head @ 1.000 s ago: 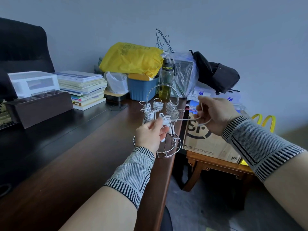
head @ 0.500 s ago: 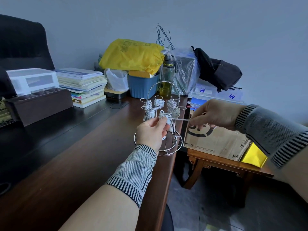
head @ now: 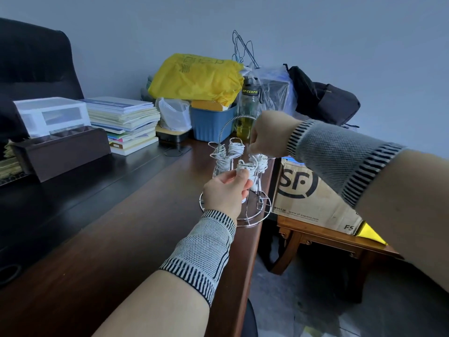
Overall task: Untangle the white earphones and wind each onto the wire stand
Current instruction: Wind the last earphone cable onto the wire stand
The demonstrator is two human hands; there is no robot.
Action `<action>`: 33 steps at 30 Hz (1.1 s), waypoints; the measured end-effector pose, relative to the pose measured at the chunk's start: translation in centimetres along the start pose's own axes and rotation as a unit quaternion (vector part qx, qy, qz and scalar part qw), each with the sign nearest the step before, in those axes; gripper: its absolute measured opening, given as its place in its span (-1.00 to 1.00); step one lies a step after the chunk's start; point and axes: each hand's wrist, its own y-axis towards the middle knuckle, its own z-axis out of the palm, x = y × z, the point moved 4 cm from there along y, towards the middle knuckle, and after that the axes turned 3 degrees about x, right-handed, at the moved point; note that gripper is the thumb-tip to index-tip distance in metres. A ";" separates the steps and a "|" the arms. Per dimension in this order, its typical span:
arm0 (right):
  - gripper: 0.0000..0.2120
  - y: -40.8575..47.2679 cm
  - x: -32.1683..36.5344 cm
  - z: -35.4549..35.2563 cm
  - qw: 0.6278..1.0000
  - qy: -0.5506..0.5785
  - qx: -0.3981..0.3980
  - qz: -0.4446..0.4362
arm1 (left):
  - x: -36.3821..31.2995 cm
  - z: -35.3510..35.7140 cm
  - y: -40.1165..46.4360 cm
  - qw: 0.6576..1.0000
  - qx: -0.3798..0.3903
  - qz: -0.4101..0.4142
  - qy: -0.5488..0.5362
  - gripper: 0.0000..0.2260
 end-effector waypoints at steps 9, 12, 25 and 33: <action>-0.71 1.4 2.2 1.7 0.992 -0.050 0.116 -0.024 | 0.3 -0.1 0.5 1.000 -0.009 0.015 0.005 -0.89; -0.69 2.1 1.9 1.9 0.989 0.007 0.145 -0.027 | 0.5 0.0 0.7 1.000 -0.007 0.021 0.018 -0.90; -0.84 -3.2 3.8 3.2 0.947 -0.256 -0.047 -0.189 | 0.8 -0.3 1.1 0.995 -0.005 0.047 0.092 -0.81; -0.86 -5.8 -0.4 6.8 0.943 -0.046 -0.270 -0.190 | 0.6 -0.2 1.2 0.998 0.013 0.049 0.044 -0.80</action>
